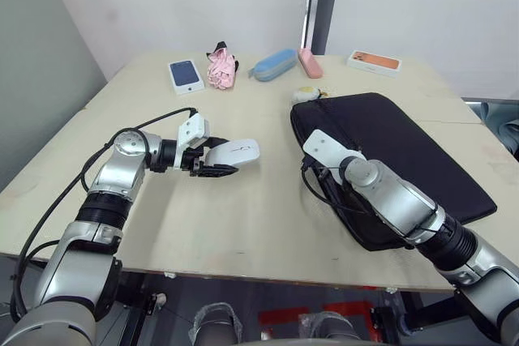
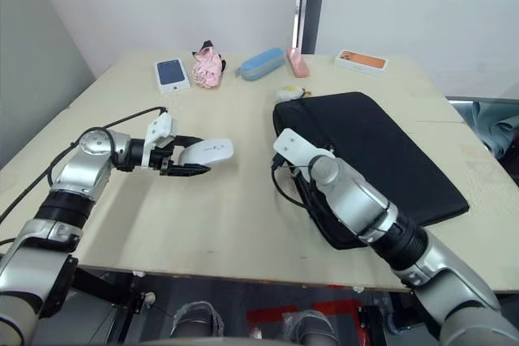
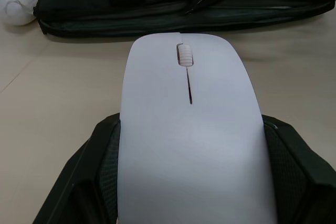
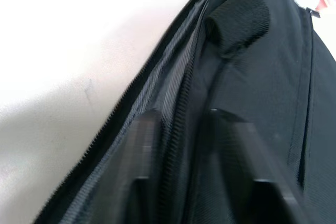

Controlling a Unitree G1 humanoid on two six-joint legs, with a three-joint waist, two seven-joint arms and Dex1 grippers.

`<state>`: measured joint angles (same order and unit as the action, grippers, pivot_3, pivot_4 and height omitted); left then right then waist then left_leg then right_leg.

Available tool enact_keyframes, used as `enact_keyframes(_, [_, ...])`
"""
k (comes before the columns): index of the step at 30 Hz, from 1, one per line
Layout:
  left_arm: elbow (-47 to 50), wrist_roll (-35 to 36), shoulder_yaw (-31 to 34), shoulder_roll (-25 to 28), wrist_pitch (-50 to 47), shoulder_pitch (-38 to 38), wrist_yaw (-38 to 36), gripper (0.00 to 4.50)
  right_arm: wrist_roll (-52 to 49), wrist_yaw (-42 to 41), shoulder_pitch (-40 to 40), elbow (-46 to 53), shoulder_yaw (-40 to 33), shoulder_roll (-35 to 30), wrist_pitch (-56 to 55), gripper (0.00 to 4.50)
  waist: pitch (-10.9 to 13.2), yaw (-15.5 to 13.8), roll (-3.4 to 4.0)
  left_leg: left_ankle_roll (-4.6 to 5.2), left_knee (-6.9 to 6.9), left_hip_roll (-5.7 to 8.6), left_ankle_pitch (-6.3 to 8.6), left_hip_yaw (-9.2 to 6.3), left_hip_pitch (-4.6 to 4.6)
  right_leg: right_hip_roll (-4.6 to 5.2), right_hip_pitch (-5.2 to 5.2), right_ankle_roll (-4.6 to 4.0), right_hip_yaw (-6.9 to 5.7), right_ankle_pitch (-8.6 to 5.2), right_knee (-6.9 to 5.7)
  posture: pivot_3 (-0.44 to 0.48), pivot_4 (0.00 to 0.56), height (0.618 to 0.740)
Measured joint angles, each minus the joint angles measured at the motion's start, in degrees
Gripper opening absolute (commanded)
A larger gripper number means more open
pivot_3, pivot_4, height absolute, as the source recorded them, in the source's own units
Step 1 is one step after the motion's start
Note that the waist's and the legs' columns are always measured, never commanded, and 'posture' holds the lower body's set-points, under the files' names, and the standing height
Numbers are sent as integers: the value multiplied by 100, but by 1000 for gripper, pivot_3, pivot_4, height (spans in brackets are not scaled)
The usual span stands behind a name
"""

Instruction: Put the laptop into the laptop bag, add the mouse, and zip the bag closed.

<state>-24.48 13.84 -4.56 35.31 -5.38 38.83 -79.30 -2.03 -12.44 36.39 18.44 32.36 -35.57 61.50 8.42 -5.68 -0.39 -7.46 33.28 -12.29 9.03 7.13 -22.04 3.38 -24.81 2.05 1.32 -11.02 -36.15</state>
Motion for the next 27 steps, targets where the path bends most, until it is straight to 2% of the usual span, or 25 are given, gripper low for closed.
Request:
enact_keyframes(1, [31,2,0,-17,-20,-29,11,2876,10,-57,-4,11,-55,33,14,24,0,6,0,0,0,0,0,0,0,0,0,0,0,0,0,0,150,740])
enact_keyframes(5, [54,2,-4,-111,-91,-39,76,2876,-212,-234,-62,101,-769,499,356,8,0,21,0,0,0,-1,0,3,0,-1,-2,-1,3,0,-2,0,150,740])
enact_keyframes(9, [59,-4,-48,-297,-92,-38,122,2876,-654,-464,89,394,-1813,963,898,8,1,52,2,0,-1,-3,0,5,1,-5,-5,-3,6,0,-4,0,150,740])
enact_keyframes(19, [58,-119,-346,-806,28,-16,309,2876,-1556,-1105,952,520,-3524,803,1705,8,3,22,5,2,-3,-3,-1,6,0,-5,-6,-4,5,-1,-2,0,150,740])
enact_keyframes(27, [-194,-348,-501,-1451,277,521,851,2876,-2313,-1409,1317,559,-4220,726,2046,8,4,24,6,4,-5,-3,-2,9,1,-6,-6,-7,8,-2,-2,0,150,740])
